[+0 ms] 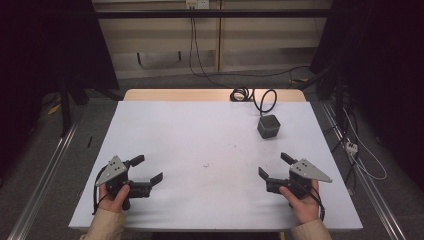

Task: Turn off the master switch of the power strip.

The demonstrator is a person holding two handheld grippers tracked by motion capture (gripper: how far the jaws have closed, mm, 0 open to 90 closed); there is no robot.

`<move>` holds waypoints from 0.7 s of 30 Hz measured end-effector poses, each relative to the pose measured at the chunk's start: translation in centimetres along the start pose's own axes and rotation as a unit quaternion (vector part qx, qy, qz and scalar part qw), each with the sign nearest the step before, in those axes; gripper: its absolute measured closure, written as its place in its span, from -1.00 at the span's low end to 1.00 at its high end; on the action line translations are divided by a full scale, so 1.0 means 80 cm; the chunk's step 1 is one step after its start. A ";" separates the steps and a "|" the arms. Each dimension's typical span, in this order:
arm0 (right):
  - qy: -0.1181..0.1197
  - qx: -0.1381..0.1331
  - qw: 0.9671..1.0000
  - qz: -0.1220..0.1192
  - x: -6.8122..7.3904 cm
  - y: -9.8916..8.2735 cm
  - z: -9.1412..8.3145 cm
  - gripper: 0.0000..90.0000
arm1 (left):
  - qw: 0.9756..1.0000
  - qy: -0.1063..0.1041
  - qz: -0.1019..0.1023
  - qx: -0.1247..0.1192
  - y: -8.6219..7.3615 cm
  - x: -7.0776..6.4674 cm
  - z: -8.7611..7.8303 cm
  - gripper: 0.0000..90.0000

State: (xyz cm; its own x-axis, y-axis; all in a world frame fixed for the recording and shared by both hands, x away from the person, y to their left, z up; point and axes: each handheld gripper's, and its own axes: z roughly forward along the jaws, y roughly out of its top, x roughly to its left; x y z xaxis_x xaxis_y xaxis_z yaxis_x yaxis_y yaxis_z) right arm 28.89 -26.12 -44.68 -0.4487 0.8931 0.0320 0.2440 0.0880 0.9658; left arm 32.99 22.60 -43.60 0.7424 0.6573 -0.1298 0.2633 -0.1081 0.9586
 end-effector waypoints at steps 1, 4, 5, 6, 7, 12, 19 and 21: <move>-0.001 0.001 1.000 0.004 0.000 0.001 0.000 -0.88 | 1.000 0.000 0.000 0.000 0.000 0.000 0.000 -0.91; -0.004 0.001 1.000 0.004 -0.004 0.002 0.002 -0.88 | 1.000 0.002 -0.002 -0.001 0.000 0.001 -0.001 -0.91; -0.006 0.001 1.000 0.005 -0.005 0.002 0.002 -0.87 | 1.000 0.002 0.000 -0.001 0.000 0.001 -0.001 -0.91; -0.009 0.002 1.000 0.005 -0.007 0.003 0.003 -0.87 | 1.000 0.001 -0.001 -0.001 0.000 0.001 -0.001 -0.91; -0.012 0.002 1.000 0.006 -0.008 0.003 0.003 -0.87 | 1.000 0.001 -0.001 -0.001 0.000 0.001 -0.001 -0.91; -0.022 0.004 1.000 0.008 -0.014 0.005 0.007 -0.86 | 1.000 0.000 0.000 -0.001 0.000 0.001 -0.001 -0.91; -0.032 0.004 0.999 0.014 -0.018 0.009 0.011 -0.83 | 1.000 -0.002 -0.003 0.001 -0.001 0.002 -0.001 -0.91; -0.032 0.005 0.999 0.013 -0.020 0.011 0.013 -0.82 | 1.000 -0.004 -0.002 0.001 -0.001 0.001 -0.001 -0.91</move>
State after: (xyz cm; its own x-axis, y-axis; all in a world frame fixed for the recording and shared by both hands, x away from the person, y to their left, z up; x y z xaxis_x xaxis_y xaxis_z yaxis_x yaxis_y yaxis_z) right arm 30.71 -27.04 -44.12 -0.3855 0.9218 0.0398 0.2641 0.0689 0.9620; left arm 33.03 22.72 -43.65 0.7465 0.6513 -0.1363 0.2680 -0.1068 0.9575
